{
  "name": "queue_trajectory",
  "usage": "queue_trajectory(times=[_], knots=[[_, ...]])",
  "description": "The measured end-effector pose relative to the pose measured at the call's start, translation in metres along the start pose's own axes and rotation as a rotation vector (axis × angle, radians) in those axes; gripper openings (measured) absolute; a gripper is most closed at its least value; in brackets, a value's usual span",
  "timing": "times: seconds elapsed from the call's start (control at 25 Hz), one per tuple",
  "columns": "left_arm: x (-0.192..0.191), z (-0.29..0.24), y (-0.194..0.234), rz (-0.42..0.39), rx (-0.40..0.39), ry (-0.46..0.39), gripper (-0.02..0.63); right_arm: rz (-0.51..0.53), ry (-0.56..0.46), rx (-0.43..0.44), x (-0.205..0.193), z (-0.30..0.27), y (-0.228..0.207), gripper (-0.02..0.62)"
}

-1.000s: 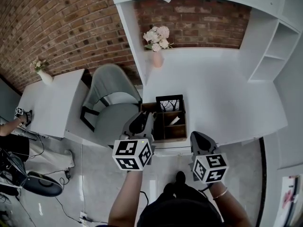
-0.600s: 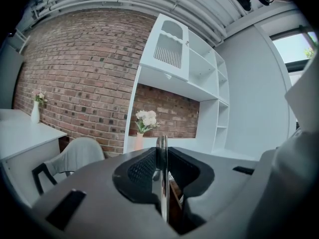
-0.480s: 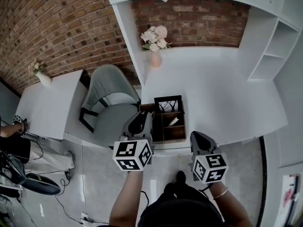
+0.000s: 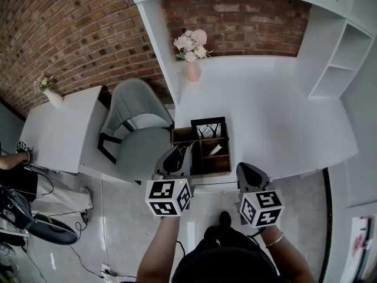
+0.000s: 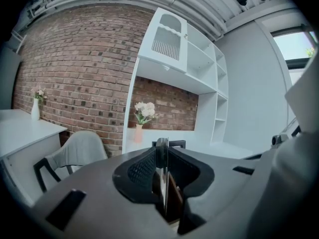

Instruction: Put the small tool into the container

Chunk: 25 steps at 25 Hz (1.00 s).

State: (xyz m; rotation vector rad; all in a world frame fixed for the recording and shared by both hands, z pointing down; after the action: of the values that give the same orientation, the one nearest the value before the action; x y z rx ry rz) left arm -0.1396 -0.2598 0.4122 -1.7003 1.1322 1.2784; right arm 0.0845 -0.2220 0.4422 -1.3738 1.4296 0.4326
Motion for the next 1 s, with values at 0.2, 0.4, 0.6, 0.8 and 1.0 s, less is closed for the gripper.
queue_trajectory(times=[0.2, 0.4, 0.6, 0.8, 1.0], knots=[[-0.016, -0.002, -0.005, -0.005, -0.007, 0.059, 0.077, 0.001, 0.007, 0.0, -0.002, 0.001, -0.002, 0.003], [-0.022, -0.003, -0.005, 0.001, -0.013, 0.072, 0.077, 0.004, 0.007, 0.005, -0.002, 0.001, -0.001, 0.003], [-0.022, -0.007, -0.003, 0.004, -0.021, 0.082, 0.077, 0.007, 0.016, 0.007, -0.006, -0.001, 0.001, 0.003], [-0.022, -0.012, -0.001, 0.0, -0.029, 0.095, 0.078, 0.011, 0.024, 0.006, -0.01, -0.001, 0.002, 0.003], [-0.024, -0.017, -0.001, -0.011, -0.043, 0.119, 0.078, 0.009, 0.029, 0.006, -0.011, 0.0, 0.003, 0.003]])
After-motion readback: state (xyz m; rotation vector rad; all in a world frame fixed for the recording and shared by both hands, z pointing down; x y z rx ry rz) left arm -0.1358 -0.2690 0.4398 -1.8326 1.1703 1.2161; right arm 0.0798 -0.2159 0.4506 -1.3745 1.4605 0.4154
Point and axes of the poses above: the fingertips, and each gripper's own axes: z backward along the fingers, y to its left, x out of its top, the point moved 8 cm from there along z, backward along the fingers, and after that the axes turned 11 degrees about -z, right-handed, at the moved point
